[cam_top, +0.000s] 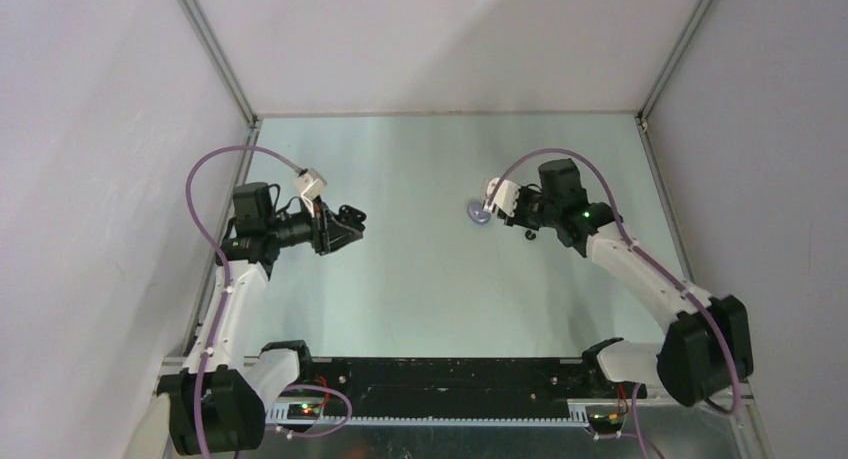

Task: Insert the wireless bluetooth earbuds into the charging case
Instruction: Pick up the earbud from the center of the board.

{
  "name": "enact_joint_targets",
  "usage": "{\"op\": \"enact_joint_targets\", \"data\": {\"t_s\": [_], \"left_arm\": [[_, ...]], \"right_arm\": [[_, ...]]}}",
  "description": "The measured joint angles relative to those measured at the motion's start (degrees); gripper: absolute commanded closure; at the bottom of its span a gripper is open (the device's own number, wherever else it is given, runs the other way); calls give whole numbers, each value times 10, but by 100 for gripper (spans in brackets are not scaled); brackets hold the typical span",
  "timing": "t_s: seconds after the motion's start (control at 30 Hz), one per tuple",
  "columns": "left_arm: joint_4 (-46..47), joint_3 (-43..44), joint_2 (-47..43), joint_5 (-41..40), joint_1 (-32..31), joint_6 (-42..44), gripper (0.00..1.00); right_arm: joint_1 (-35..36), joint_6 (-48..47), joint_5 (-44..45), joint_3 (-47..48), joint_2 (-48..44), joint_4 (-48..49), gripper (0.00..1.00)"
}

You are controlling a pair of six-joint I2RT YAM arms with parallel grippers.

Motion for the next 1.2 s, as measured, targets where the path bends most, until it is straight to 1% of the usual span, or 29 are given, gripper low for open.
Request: {"op": "enact_joint_targets", "data": {"t_s": [0.03, 0.1, 0.17, 0.27, 0.33, 0.37, 0.47, 0.63, 0.73, 0.83, 0.97, 1.2], "left_arm": [[-1, 0, 0, -2, 0, 2, 83], [-4, 0, 0, -5, 0, 6, 83], [-6, 0, 0, -7, 0, 7, 83], [-9, 0, 0, -8, 0, 9, 83], [-9, 0, 0, -8, 0, 11, 83], [-9, 0, 0, -9, 0, 11, 83], [-9, 0, 0, -9, 0, 11, 83], [-9, 0, 0, -9, 0, 11, 83], [-10, 0, 0, -9, 0, 11, 83], [-10, 0, 0, -9, 0, 11, 83], [-10, 0, 0, -9, 0, 11, 83], [-10, 0, 2, -10, 0, 12, 83]], "right_arm": [[0, 3, 11, 0, 17, -7, 68], [-2, 11, 31, -2, 50, -22, 65], [-6, 21, 45, -5, 77, -35, 64], [-11, 52, 63, -4, 111, -44, 67], [-15, 82, 76, 0, 133, -57, 73], [-15, 98, 85, 7, 144, -64, 78], [-14, 141, 113, 39, 166, -94, 80], [0, 195, 153, 99, 169, -123, 79], [6, 214, 178, 106, 170, -127, 84], [8, 230, 207, 108, 184, -134, 79], [10, 247, 242, 113, 226, -139, 75], [30, 274, 245, 118, 280, -165, 70]]}}
